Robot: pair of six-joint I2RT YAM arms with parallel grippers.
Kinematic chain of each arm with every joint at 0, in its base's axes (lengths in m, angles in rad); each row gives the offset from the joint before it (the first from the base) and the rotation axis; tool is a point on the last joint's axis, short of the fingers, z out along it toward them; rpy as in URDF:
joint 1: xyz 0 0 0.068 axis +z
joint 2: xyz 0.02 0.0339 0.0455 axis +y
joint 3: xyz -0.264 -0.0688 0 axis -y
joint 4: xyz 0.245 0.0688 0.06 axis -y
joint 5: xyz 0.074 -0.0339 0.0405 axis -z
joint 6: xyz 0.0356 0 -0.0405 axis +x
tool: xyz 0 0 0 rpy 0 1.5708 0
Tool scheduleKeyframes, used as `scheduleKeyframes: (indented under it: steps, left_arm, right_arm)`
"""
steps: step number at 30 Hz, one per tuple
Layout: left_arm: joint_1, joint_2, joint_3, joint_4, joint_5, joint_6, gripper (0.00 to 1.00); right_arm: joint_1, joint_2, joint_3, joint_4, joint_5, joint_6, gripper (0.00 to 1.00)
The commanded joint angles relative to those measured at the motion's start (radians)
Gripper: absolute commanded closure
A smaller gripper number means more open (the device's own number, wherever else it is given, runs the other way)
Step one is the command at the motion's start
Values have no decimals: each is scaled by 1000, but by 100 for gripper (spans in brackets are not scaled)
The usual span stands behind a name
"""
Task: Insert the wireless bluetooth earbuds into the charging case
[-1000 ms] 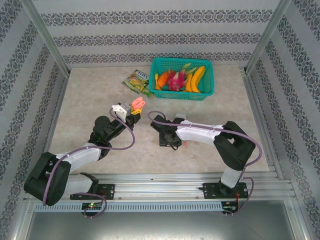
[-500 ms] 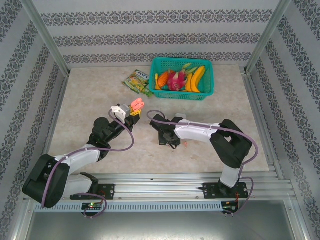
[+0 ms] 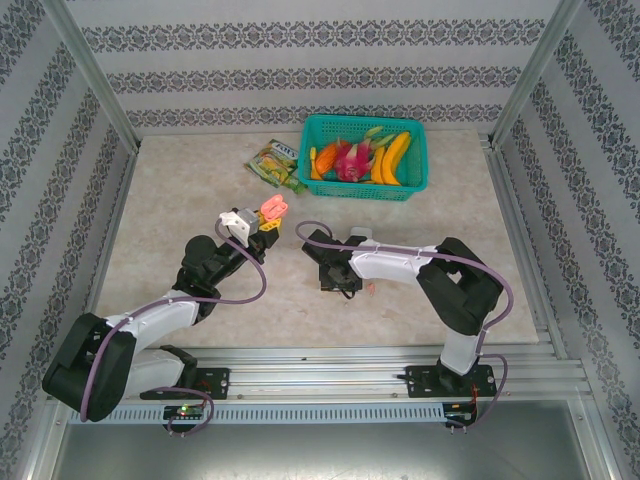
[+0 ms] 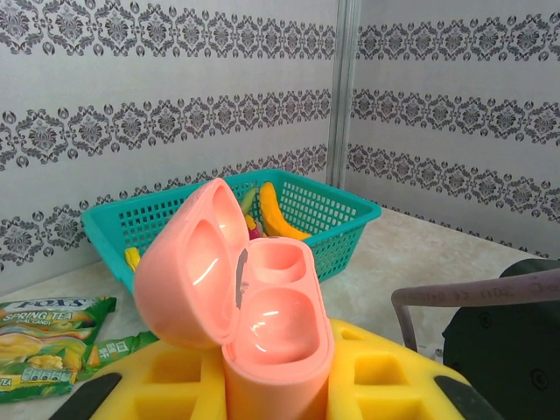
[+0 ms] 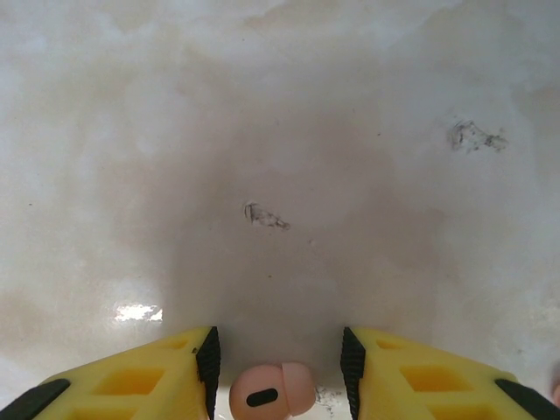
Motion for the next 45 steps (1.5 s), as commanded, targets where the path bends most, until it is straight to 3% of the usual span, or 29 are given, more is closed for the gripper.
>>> scheduleKeyframes:
  steps: [1, 14, 25, 45]
  left_arm:
    - [-13, -16, 16, 4, 21, -2, 100]
    - [-12, -10, 24, -10, 23, -2, 100]
    - [-13, 4, 30, -4, 27, -8, 100]
    - [-12, 9, 30, 0, 32, -19, 100]
  right_arm:
    - [-10, 7, -37, 19, -27, 4, 58]
    - [-7, -16, -52, 39, -48, 15, 66]
    - [6, -24, -50, 16, -42, 41, 62]
    - [42, -28, -43, -37, -12, 90, 65]
